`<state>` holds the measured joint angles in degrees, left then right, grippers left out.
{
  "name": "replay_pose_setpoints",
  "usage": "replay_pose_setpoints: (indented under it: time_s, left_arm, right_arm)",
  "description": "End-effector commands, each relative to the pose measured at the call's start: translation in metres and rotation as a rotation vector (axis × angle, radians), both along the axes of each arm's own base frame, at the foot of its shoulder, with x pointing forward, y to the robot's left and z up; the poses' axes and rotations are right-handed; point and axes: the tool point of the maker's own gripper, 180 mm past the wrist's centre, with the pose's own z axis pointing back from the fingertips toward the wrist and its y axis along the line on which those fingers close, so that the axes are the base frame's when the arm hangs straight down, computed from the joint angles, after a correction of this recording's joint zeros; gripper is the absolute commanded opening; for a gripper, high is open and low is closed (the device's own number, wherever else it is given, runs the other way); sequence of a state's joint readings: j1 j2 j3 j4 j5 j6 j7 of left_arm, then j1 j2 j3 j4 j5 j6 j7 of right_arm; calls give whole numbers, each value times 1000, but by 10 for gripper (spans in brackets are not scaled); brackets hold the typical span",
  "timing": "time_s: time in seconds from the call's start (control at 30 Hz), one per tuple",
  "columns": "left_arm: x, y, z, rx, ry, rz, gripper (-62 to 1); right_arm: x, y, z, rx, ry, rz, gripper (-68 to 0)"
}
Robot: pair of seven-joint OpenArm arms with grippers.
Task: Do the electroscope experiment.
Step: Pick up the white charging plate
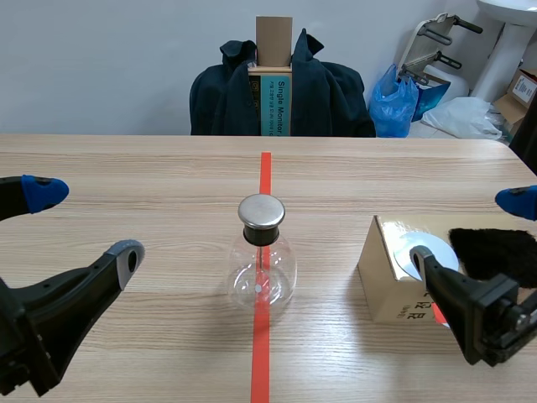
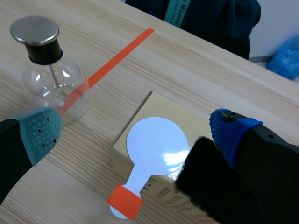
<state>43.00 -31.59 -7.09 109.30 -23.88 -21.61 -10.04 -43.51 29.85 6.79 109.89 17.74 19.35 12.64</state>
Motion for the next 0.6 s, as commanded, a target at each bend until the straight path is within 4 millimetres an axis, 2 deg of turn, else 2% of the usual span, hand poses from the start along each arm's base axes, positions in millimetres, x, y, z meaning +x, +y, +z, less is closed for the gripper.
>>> replay_pose_setpoints:
  time_s: [0.0, 0.17, 0.27, 0.33, 0.47, 0.57]
  left_arm:
    - [0, -3, 9, -26, -26, -4, 14]
    - [0, -3, 9, -26, -27, -4, 14]
    - [0, -3, 9, -26, -27, -4, 14]
    - [0, -3, 9, -26, -27, -4, 14]
    - [0, -3, 9, -26, -27, -4, 14]
    - [0, -3, 9, -26, -27, -4, 14]
  right_arm:
    - [3, 5, 13, -33, -70, 35, 4]
    - [-9, 14, 16, -252, -169, 150, 4]
    - [-26, 14, 14, -433, -239, 216, 4]
    - [-42, 11, 5, -569, -272, 258, 4]
    - [-73, -1, -20, -838, -311, 336, 4]
    - [-77, -18, -26, -1004, -405, 297, 4]
